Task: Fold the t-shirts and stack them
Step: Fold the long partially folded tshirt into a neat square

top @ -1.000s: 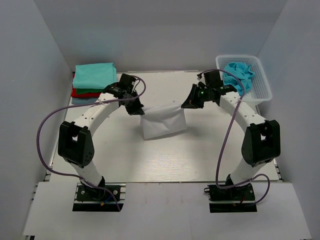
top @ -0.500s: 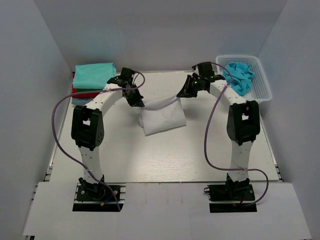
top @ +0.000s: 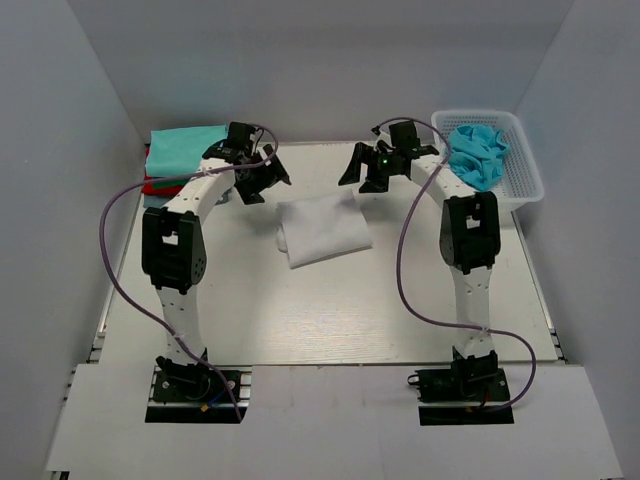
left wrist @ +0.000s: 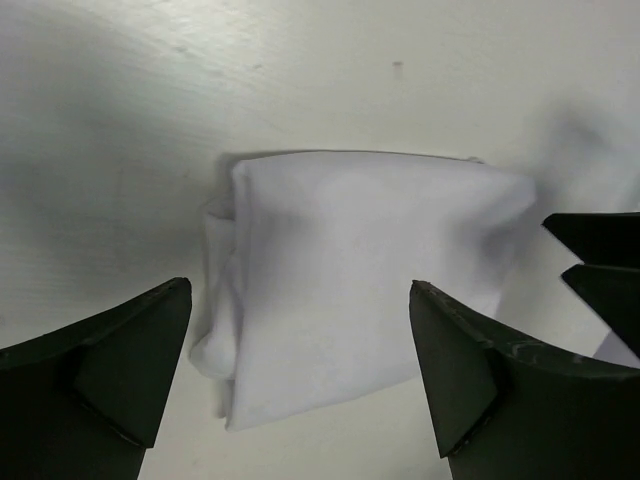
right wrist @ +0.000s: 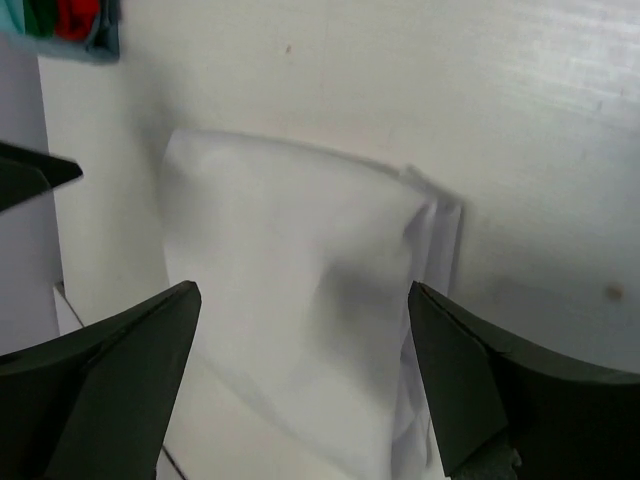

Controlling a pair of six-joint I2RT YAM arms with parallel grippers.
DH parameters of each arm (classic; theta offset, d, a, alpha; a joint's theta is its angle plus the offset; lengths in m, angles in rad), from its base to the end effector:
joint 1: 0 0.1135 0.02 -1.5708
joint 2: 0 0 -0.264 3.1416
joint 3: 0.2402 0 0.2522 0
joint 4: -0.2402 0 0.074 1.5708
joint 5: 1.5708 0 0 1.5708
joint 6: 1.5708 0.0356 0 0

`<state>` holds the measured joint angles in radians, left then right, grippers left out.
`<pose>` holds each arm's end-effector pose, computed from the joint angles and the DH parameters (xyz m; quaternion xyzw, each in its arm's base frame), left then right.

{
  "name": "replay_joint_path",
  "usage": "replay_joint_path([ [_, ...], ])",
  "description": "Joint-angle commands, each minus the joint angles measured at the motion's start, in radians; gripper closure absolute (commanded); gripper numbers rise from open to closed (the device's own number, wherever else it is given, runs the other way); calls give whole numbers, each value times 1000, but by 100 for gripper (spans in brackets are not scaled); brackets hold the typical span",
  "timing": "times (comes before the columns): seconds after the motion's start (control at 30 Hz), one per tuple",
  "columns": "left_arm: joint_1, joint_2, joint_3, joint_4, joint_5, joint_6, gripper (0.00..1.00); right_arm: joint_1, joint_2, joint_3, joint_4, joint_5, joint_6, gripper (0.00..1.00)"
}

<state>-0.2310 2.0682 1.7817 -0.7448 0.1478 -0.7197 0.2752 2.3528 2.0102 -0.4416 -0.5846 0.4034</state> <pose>0.4407 -0.1090 0.2401 -0.2134 0.9374 -0.1849 0.2037 0.5050 0.1630 0.2018 -0.0535 0.8897 0.3731 0.2575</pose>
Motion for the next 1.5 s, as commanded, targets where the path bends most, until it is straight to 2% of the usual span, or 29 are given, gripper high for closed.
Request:
replay_joint_path([
  [0.0, -34, -125, -17, 117, 70, 61, 0, 5, -214, -121, 32, 25, -63, 10],
  [0.03, -34, -125, -34, 140, 144, 62, 0, 7, -230, -142, 38, 38, -63, 10],
  [0.13, -54, -111, -57, 151, 156, 52, 0, 15, -293, -234, 47, 51, -74, 10],
  [0.3, -87, -102, -183, 306, 289, -36, 0, 54, -332, -399, 113, -76, -68, 10],
  [0.43, -106, -80, -316, 422, 323, -89, 0, 91, -322, -554, 256, -145, -38, 10],
  [0.57, -106, -80, -395, 377, 270, -98, 0, 113, -283, -648, 288, -129, 0, 10],
  [0.6, -106, -89, -428, 361, 233, -89, 0, 113, -282, -739, 325, -91, 8, 10],
  [0.67, -106, -124, -467, 329, 194, -77, 0, 124, -285, -798, 342, -81, 29, 10],
  [0.7, -106, -135, -502, 320, 164, -76, 0, 125, -308, -889, 372, -74, 35, 10],
  [0.77, -106, -176, -534, 306, 121, -64, 0, 146, -334, -948, 405, -67, 51, 10],
  [0.8, -106, -190, -562, 294, 121, -64, 0, 153, -383, -1029, 415, -51, 52, 10],
  [0.9, -106, -243, -603, 294, 130, -40, 0, 183, -473, -1086, 364, -29, 37, 10],
  [1.03, -116, -390, -624, 323, 104, 21, 0, 203, -601, -1061, 302, 0, 0, 10],
  [1.17, -125, -405, -520, 296, 6, 95, 0, 196, -705, -922, 236, 44, 14, 10],
  [1.33, -134, -278, -409, 228, -4, 151, 7, 179, -719, -815, 97, 264, 14, 10],
  [1.37, -134, -257, -374, 217, -4, 166, 10, 176, -701, -788, 72, 363, 18, 10],
  [1.47, -143, -171, -317, 184, -42, 166, 16, 151, -634, -731, 26, 466, 58, 10],
])
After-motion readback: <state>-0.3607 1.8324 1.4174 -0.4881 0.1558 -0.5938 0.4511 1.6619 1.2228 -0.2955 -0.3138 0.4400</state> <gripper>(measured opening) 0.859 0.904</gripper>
